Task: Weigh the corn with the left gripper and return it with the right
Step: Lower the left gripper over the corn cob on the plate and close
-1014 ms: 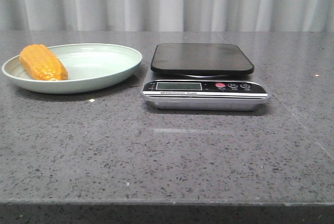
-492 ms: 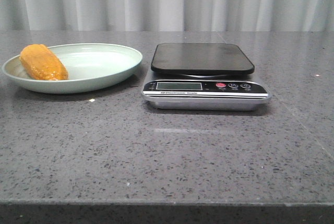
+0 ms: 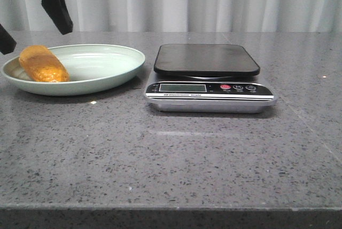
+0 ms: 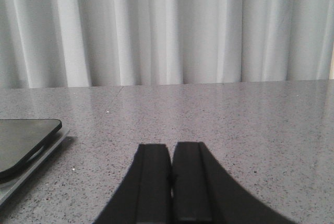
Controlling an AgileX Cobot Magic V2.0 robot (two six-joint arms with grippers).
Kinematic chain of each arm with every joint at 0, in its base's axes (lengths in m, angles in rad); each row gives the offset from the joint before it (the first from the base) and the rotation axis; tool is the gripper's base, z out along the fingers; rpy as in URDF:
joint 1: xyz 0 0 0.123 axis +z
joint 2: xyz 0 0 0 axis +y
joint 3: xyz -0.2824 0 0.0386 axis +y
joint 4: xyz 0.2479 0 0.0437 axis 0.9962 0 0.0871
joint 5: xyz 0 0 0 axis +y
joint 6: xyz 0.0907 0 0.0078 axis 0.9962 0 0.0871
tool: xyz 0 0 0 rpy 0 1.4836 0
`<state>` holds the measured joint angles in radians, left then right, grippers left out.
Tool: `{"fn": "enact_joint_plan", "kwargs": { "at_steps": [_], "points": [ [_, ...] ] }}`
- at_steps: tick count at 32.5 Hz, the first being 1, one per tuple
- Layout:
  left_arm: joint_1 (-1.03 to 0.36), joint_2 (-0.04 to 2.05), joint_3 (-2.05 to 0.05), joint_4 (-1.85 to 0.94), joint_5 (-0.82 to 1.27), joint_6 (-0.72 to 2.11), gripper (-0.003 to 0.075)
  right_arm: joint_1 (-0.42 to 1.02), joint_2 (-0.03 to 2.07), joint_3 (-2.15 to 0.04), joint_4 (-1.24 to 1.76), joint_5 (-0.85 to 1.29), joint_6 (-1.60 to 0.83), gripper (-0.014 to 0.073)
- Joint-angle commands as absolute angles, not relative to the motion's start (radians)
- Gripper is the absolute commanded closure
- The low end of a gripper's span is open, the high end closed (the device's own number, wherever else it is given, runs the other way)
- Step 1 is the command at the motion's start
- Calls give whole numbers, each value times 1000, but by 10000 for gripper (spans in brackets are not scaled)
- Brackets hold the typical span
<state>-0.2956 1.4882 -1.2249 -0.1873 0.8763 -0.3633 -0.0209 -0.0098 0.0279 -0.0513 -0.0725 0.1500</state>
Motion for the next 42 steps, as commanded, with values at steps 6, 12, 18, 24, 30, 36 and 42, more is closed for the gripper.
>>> {"fn": "enact_joint_plan", "kwargs": {
  "at_steps": [6,12,18,24,30,36,42],
  "points": [
    [-302,1457,-1258,-191,887,-398,136,-24,-29,20,-54,-160,138,443],
    [-302,1483,-1258,-193,892,-418,136,-24,-29,20,-54,-160,138,443],
    [-302,1526,-1260,-224,874,-418,138,-24,-29,20,-54,-160,138,443],
    [-302,1550,-1295,-227,864,-418,185,-24,-29,20,-54,-160,138,443],
    [-305,1595,-1336,-227,888,-414,219,-24,-29,20,-54,-160,138,443],
    [-320,1660,-1384,-212,922,-390,219,-24,-29,20,-54,-160,138,443],
    [-347,1728,-1457,-143,971,-390,219,-24,-29,20,-54,-160,138,443]
  ]
}}
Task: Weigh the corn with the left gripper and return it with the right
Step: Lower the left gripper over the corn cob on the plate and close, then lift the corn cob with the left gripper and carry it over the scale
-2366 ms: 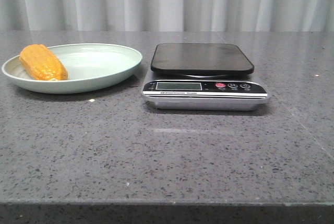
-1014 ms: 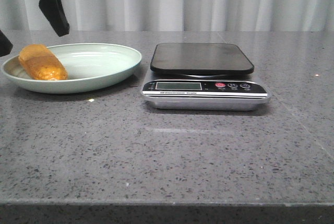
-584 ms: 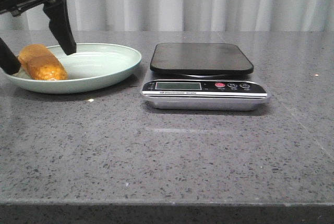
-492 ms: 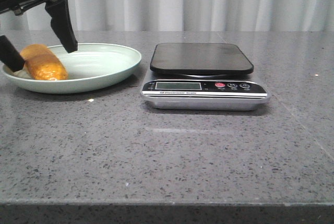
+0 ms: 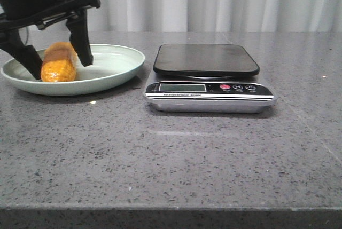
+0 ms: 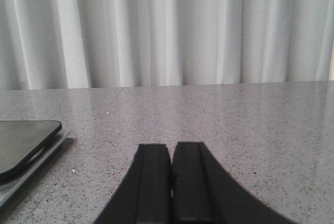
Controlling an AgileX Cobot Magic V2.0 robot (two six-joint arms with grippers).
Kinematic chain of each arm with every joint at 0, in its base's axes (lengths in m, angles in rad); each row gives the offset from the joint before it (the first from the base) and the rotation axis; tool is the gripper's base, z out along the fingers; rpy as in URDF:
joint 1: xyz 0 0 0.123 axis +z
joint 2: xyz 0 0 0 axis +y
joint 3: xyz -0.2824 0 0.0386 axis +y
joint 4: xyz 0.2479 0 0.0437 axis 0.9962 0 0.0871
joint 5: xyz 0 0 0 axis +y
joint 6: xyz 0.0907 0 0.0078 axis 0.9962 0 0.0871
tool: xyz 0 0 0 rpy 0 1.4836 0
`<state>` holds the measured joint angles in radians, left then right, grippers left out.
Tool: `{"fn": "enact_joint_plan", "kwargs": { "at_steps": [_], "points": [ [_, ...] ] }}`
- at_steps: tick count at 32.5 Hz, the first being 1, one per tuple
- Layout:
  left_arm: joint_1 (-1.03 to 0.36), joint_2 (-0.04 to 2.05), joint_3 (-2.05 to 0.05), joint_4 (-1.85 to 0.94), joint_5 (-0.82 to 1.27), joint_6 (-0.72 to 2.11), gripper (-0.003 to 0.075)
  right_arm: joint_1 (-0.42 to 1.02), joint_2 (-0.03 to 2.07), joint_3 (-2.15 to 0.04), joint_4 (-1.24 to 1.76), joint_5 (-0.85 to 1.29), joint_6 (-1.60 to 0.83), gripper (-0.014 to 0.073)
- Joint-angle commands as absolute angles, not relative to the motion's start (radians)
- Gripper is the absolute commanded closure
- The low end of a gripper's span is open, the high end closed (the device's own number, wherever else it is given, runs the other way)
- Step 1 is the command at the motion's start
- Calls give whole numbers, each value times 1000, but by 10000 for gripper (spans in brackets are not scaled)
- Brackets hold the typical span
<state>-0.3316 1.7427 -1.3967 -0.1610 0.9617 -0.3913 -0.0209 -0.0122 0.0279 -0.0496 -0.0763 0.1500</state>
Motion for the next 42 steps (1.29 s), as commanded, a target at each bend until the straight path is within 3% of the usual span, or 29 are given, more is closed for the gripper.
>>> {"fn": "enact_joint_plan", "kwargs": {
  "at_steps": [1,6,13,30,42],
  "points": [
    [-352,1735,-1468,-132,978,-390,221,-24,-29,20,-54,-160,138,443],
    [-356,1770,-1505,-112,1013,-390,316,-24,-29,20,-54,-160,138,443],
    [-363,1777,-1583,-104,1016,-390,601,-24,-29,20,-54,-160,138,443],
    [-670,1892,-1937,-94,963,-445,585,-24,-29,20,-54,-160,138,443],
    [-722,2002,-2015,-115,970,-480,581,-24,-29,20,-54,-160,138,443]
  ]
}}
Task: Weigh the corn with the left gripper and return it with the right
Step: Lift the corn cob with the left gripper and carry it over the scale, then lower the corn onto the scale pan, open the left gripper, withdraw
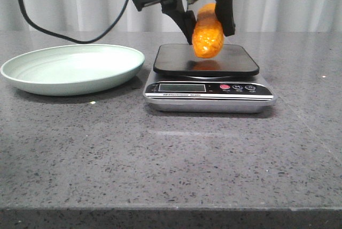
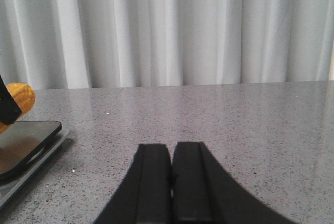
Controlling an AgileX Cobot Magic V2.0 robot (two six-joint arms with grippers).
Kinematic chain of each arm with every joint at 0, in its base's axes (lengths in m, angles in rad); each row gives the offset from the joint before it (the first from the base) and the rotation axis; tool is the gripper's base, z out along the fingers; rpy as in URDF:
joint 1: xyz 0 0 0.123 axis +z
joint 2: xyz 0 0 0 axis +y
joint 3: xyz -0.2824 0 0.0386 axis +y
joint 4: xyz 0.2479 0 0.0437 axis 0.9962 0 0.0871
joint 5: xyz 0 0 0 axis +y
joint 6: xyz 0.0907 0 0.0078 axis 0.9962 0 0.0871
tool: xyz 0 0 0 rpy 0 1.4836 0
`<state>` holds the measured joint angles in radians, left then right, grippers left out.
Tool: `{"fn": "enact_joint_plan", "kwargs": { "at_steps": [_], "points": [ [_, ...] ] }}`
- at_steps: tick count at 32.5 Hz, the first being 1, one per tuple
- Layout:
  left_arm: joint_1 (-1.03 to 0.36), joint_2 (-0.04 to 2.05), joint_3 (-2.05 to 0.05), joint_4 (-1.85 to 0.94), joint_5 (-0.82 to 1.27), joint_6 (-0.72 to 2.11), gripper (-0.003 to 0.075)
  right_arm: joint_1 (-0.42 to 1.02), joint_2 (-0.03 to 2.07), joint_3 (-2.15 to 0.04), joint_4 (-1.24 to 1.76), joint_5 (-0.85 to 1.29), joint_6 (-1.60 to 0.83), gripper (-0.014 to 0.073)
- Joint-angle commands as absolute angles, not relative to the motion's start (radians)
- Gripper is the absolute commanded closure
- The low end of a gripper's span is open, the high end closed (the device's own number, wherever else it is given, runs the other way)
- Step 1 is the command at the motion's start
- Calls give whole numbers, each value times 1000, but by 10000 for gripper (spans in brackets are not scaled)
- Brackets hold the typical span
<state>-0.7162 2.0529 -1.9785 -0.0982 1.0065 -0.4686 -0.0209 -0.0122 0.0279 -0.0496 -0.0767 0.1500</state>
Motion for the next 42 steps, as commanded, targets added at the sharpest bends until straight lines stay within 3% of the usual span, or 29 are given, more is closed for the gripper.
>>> {"fn": "enact_joint_plan", "kwargs": {
  "at_steps": [1,4,12,14,26,33,42],
  "points": [
    [-722,2003,-2015,-115,975,-480,581,-24,-29,20,-54,-160,138,443],
    [-722,2008,-2015,-115,990,-480,553,-24,-29,20,-54,-160,138,443],
    [-720,2014,-2015,-113,1049,-478,192,-24,-29,20,-54,-160,138,443],
    [-720,2014,-2015,-101,1066,-478,151,-24,-29,20,-54,-160,138,443],
    [-720,2014,-2053,-78,1080,-469,154,-24,-29,20,-54,-160,138,443],
    [-720,2012,-2191,123,1156,-465,154,-24,-29,20,-54,-160,138,443],
    [-732,1945,-2268,125,1249,-306,154,-24,-29,20,-54,-160,138,443]
  ]
}}
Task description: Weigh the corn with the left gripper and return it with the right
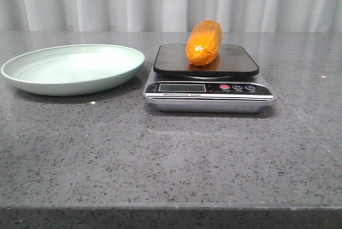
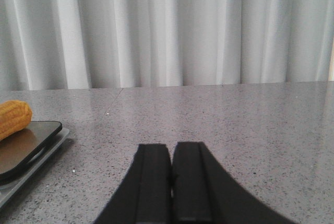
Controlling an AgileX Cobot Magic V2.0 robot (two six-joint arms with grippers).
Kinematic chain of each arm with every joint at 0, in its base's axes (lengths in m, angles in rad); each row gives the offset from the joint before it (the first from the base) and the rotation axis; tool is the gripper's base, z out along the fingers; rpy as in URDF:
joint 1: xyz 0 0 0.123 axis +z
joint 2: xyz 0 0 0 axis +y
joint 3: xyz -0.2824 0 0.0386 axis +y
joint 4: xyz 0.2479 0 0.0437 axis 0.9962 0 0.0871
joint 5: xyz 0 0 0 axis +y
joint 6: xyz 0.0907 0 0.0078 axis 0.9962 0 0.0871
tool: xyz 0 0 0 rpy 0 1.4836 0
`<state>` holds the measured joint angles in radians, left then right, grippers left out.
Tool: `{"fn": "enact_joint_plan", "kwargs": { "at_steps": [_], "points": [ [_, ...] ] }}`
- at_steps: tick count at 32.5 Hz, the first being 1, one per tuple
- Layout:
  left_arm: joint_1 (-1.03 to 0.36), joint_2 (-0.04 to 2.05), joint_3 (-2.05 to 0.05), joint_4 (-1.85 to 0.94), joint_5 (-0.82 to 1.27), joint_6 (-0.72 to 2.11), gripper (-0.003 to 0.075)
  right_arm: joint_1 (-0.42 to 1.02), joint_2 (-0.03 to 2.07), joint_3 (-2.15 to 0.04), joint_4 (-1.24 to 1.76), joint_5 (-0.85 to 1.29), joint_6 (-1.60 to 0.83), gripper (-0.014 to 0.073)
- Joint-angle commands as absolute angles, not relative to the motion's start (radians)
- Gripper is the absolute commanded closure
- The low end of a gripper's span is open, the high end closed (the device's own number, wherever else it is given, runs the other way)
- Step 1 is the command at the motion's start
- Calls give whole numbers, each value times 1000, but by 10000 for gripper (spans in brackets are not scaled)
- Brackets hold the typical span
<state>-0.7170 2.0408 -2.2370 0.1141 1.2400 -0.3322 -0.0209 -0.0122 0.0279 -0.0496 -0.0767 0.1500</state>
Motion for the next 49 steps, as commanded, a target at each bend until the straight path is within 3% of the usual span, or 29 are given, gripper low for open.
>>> {"fn": "enact_joint_plan", "kwargs": {
  "at_steps": [1,10,20,32,49],
  "points": [
    [-732,1931,-2264,125,1251,-304,154,-24,-29,20,-54,-160,138,443],
    [-732,1763,-2128,129,1185,-251,179,-24,-29,20,-54,-160,138,443],
    [-732,1436,-1762,129,995,-229,399,-24,-29,20,-54,-160,138,443],
    [-732,973,-1288,139,776,-224,594,-24,-28,20,-54,-160,138,443],
    [-732,221,-638,176,408,-207,594,-24,-27,20,-54,-160,138,443]
  ]
}}
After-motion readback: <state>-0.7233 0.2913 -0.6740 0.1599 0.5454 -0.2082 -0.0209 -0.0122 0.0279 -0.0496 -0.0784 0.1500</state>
